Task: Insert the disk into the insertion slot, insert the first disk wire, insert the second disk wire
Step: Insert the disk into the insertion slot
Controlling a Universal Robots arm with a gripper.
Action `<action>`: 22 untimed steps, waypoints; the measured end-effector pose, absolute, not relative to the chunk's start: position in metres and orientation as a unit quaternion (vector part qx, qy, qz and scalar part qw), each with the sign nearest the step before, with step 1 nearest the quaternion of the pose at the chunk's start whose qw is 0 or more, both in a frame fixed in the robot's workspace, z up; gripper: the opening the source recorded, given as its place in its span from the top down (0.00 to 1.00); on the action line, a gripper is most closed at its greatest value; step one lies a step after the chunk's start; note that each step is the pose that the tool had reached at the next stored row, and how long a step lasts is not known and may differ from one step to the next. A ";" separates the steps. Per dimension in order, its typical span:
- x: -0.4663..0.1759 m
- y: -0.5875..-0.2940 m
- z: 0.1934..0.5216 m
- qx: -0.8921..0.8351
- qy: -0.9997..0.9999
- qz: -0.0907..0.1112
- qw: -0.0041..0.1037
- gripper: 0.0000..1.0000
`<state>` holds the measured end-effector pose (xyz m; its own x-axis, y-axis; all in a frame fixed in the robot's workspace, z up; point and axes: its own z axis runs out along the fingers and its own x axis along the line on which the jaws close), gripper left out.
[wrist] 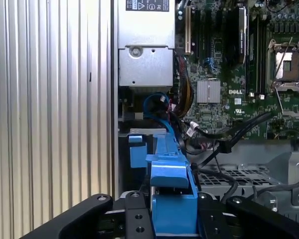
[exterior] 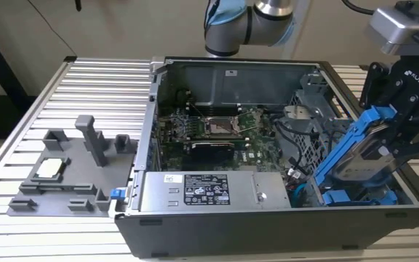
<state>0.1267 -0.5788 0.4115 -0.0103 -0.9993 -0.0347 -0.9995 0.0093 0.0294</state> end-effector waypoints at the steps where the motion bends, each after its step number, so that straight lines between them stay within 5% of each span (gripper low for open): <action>1: 0.128 -0.579 0.410 -0.703 0.710 0.023 0.003 0.67; 22: 0.129 -0.586 0.415 -0.703 0.710 0.032 0.012 0.67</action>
